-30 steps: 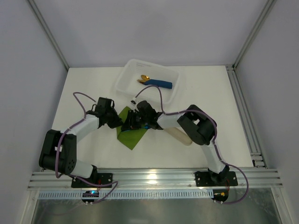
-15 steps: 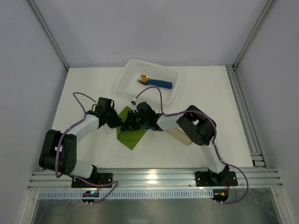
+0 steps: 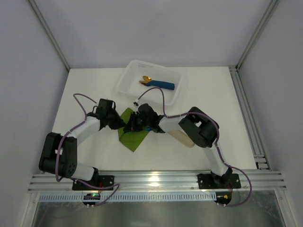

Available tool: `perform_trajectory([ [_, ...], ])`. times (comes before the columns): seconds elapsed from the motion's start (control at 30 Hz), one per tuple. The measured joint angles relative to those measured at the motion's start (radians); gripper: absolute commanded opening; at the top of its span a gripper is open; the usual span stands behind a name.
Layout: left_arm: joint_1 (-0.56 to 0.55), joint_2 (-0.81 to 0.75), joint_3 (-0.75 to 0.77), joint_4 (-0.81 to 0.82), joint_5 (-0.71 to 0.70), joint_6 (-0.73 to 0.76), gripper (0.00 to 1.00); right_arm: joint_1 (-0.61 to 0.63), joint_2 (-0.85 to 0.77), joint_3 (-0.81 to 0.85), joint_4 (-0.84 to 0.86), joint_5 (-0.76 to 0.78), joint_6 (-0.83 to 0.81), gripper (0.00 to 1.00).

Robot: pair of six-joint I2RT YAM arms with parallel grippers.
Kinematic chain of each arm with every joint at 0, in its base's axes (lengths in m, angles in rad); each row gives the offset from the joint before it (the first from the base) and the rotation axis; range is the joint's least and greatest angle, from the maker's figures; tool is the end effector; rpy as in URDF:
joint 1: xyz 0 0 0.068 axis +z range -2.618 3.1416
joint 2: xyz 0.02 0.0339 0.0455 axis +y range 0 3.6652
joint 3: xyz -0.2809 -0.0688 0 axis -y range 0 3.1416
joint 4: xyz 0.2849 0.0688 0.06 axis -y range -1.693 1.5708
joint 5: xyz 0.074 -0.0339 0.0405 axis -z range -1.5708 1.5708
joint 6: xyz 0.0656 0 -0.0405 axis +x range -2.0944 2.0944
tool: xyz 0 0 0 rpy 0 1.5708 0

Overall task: Place the utensils on the paper napkin and roll it up
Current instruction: Roll the napkin at the center of the board.

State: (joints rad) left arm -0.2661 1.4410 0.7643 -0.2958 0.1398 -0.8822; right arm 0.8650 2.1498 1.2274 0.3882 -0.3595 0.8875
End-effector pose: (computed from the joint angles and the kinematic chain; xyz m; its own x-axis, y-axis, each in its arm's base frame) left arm 0.3079 -0.0934 0.1456 -0.7661 -0.5837 -0.2690 -0.4020 0.7618 -0.5081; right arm 0.3133 0.4032 0.0888 -0.9133 0.0475 -0.4045 -0.3177 0.5384 0.7805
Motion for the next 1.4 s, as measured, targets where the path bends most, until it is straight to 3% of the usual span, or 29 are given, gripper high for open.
perform_trajectory([
  [0.13,0.0,-0.02,-0.003,-0.002,-0.003,0.0,0.26,0.0,0.0,0.0,0.0,0.006,-0.002,0.09],
  [0.23,0.0,-0.043,-0.004,-0.014,-0.006,0.002,0.39,0.0,0.0,0.0,0.001,0.011,-0.002,0.05],
  [0.33,-0.002,-0.066,-0.004,-0.037,-0.008,0.003,0.41,0.0,0.0,0.0,0.006,0.018,-0.002,0.04],
  [0.5,-0.005,-0.126,-0.011,-0.072,-0.025,0.005,0.33,0.0,0.0,-0.002,0.012,0.017,-0.002,0.04],
  [0.63,-0.008,-0.179,-0.047,-0.079,-0.035,0.005,0.21,0.0,0.0,-0.013,0.023,0.017,-0.001,0.04],
  [0.77,-0.009,-0.192,-0.085,-0.079,-0.035,0.004,0.17,0.001,0.0,-0.024,0.031,0.017,0.003,0.04],
  [1.4,-0.011,-0.155,-0.152,-0.058,-0.043,0.004,0.11,0.023,0.0,-0.038,0.045,0.026,0.009,0.04],
])
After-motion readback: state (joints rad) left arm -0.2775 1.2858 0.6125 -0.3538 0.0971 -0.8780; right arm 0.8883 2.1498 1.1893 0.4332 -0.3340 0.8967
